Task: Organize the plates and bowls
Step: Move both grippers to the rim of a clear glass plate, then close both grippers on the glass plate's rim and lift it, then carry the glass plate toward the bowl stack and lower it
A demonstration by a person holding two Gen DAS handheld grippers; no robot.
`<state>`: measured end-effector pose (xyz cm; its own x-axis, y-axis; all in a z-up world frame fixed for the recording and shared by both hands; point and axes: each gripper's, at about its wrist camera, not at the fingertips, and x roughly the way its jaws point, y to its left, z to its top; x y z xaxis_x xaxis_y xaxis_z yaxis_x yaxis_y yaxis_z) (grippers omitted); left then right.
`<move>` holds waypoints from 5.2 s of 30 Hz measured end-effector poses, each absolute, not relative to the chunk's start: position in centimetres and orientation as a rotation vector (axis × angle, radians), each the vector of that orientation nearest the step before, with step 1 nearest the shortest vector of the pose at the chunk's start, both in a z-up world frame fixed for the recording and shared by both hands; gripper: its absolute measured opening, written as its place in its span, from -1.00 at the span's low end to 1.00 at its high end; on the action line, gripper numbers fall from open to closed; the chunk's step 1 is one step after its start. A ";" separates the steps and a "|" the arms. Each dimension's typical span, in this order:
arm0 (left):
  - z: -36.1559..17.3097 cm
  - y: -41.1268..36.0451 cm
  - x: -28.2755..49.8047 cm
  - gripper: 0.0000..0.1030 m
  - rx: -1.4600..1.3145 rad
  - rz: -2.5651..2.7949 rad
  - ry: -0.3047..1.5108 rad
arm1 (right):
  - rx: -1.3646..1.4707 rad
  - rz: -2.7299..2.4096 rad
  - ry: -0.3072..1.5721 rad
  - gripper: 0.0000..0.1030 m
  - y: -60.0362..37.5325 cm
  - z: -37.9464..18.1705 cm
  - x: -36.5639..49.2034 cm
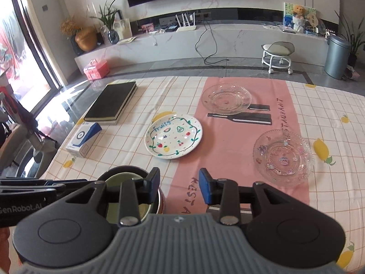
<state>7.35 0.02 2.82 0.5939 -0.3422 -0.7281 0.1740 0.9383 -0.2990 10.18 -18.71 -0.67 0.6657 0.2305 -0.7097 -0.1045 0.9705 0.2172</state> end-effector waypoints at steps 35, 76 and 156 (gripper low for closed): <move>-9.2 -13.3 13.5 -0.36 -0.490 -0.253 0.781 | 0.593 -0.159 0.685 -0.13 -39.3 -12.7 14.5; -15.3 -15.6 21.5 -0.56 -0.478 -0.217 0.875 | 0.744 -0.106 0.851 -0.62 -42.8 -18.5 20.1; -12.3 -10.2 9.5 -0.91 -0.637 -0.206 0.916 | 0.947 -0.028 1.009 -0.92 -42.5 -15.2 7.6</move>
<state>9.47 -10.18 -12.34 0.6044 -0.4263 -0.6731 -0.0976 0.7988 -0.5936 7.65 -42.51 -15.16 0.5668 0.3864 -0.7276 0.4258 0.6186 0.6603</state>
